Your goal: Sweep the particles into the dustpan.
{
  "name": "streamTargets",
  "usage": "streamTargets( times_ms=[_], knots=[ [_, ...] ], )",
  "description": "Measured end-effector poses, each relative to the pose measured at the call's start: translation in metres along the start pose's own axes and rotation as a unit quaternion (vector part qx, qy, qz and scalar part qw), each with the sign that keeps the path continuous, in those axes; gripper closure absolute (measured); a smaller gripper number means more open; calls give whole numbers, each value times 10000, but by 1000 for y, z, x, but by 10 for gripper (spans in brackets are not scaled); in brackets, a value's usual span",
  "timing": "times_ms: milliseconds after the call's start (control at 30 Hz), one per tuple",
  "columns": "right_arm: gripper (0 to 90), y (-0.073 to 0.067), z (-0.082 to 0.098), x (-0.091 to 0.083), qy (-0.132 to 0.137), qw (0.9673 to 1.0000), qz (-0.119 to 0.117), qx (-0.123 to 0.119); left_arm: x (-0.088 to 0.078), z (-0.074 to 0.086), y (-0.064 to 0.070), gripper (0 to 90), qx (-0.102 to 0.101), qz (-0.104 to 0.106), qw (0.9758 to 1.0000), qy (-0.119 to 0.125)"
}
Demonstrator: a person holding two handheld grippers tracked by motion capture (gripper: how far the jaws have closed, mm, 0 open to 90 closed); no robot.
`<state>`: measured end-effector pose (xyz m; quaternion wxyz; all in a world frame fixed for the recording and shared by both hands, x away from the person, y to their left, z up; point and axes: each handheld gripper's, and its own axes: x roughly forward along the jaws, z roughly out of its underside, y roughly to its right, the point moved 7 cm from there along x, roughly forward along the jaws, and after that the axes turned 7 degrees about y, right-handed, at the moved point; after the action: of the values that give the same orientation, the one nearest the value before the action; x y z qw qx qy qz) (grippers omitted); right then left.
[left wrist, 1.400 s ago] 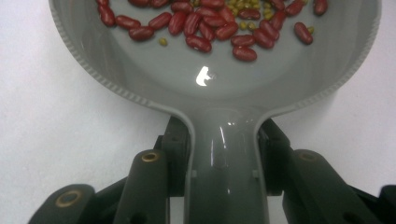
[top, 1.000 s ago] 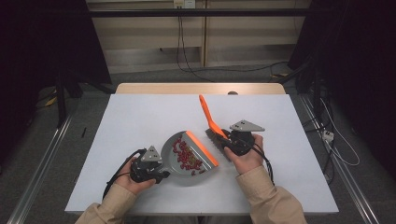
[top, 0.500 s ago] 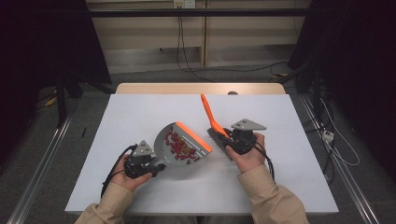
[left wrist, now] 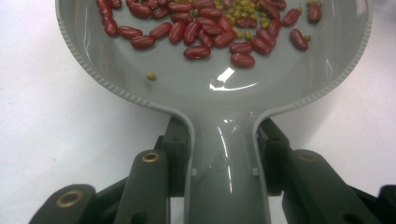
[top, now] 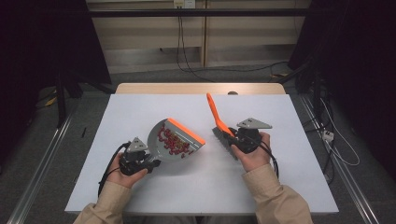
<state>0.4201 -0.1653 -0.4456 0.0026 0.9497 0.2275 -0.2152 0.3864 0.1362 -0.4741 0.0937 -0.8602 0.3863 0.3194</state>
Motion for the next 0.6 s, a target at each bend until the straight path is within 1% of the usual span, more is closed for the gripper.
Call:
streamTargets(
  times_ms=[33, 67, 100, 133, 233, 267, 300, 400, 533, 567, 600],
  knots=[
    [716, 2, 0, 0, -2, 10000, 14, -26, -1, 0, -1, 638, 7, -29, 10000, 8],
    [716, 2, 0, -1, -14, 10000, 24, -1, 0, -1, -2, 638, -14, -57, 10000, 44],
    [716, 4, 0, -1, -2, 10000, 23, -3, -1, -1, -4, 638, -10, -63, 10000, 3],
    [716, 5, 0, -2, -4, 10000, 37, -3, -1, -1, -4, 638, -55, -51, 10000, 17],
    [716, 9, 0, -4, 7, 10000, 72, 20, -1, 0, -7, 638, -64, -123, 9999, 5],
    [716, 10, 0, -5, 6, 10000, 85, 28, -2, 0, -7, 638, -83, -119, 9999, -20],
    [716, 11, 0, -5, 10, 9999, 97, 29, -2, -1, -8, 638, -93, -132, 9999, 20],
    [716, 14, 1, -7, 10, 9999, 123, 24, -2, 0, -9, 638, -128, -154, 9998, 20],
    [716, 18, 1, -9, 18, 9999, 152, 41, -2, 0, -12, 638, -154, -229, 9996, 15],
    [716, 19, 1, -10, 19, 9999, 167, 42, -2, 0, -12, 638, -198, -217, 9996, 15],
    [716, 20, 2, -11, 21, 9998, 170, 42, -3, 0, -13, 638, -199, -223, 9996, 15]
  ],
)
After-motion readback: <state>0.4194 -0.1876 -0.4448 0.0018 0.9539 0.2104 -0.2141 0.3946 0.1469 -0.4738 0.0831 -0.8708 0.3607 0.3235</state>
